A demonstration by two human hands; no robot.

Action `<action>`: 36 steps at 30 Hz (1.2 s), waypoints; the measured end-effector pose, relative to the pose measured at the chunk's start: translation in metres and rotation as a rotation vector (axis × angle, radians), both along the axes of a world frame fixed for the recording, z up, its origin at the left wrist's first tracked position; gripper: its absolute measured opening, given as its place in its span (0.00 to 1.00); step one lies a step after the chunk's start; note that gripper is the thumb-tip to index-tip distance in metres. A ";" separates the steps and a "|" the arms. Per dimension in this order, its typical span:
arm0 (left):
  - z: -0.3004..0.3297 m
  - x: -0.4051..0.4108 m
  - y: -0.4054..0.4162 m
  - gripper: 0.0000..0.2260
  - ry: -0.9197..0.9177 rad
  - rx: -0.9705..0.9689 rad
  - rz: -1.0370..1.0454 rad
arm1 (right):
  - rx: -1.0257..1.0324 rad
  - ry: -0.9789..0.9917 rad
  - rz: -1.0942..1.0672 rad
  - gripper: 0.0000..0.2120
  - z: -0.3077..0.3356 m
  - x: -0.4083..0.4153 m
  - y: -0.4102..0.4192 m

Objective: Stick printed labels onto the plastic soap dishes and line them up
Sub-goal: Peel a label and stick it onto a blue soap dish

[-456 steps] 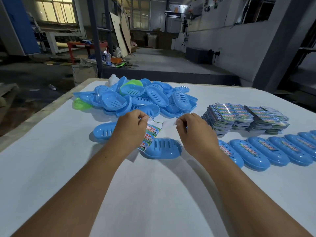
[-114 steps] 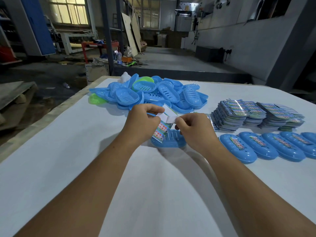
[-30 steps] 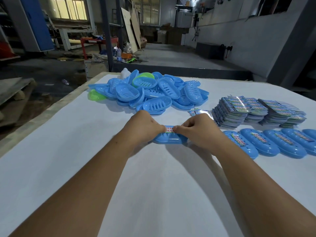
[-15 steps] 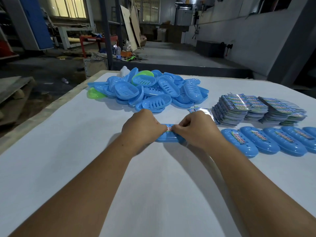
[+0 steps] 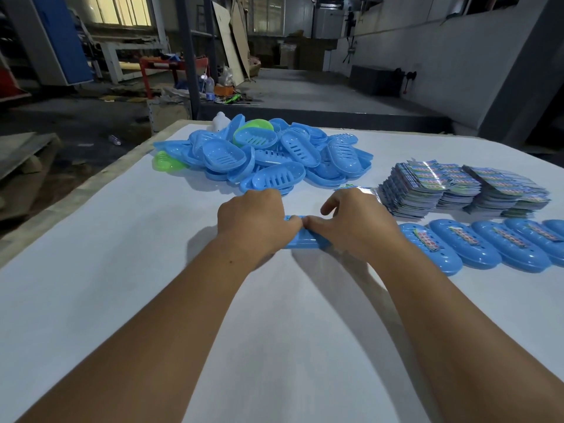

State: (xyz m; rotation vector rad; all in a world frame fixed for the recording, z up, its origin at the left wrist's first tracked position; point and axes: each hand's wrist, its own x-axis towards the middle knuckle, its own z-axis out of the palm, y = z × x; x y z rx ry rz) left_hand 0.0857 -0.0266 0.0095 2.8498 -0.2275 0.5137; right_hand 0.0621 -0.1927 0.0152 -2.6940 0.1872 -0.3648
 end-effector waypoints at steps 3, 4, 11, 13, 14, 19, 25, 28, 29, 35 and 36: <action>-0.003 0.001 0.002 0.14 0.079 -0.116 0.003 | 0.058 -0.064 0.143 0.18 -0.003 -0.001 0.001; -0.004 0.001 0.002 0.13 0.103 -0.178 0.001 | 0.094 -0.072 0.211 0.18 -0.004 -0.001 0.002; 0.002 0.007 0.006 0.08 0.037 -0.342 0.027 | 0.056 0.048 0.469 0.27 0.001 -0.014 0.007; 0.002 0.007 0.006 0.09 0.029 -0.332 0.038 | -0.063 0.076 0.404 0.26 0.004 -0.016 0.004; 0.001 0.007 0.006 0.09 0.025 -0.325 0.041 | -0.131 0.091 0.354 0.26 0.006 -0.017 0.001; 0.000 0.004 0.006 0.06 0.044 -0.301 0.045 | -0.295 0.196 0.103 0.29 0.013 -0.024 -0.027; 0.001 0.000 0.006 0.06 0.079 -0.285 0.048 | -0.304 0.298 -0.027 0.26 0.019 -0.030 -0.054; 0.002 0.000 0.006 0.05 0.109 -0.265 0.056 | -0.290 0.296 -0.054 0.24 0.023 -0.033 -0.059; 0.002 0.001 0.006 0.05 0.118 -0.260 0.059 | -0.284 0.294 -0.064 0.22 0.023 -0.034 -0.062; -0.001 0.005 0.009 0.05 0.115 -0.228 0.070 | -0.225 0.262 -0.106 0.24 0.023 -0.032 -0.075; -0.002 0.006 0.009 0.05 0.108 -0.218 0.071 | -0.227 0.257 -0.106 0.24 0.023 -0.031 -0.076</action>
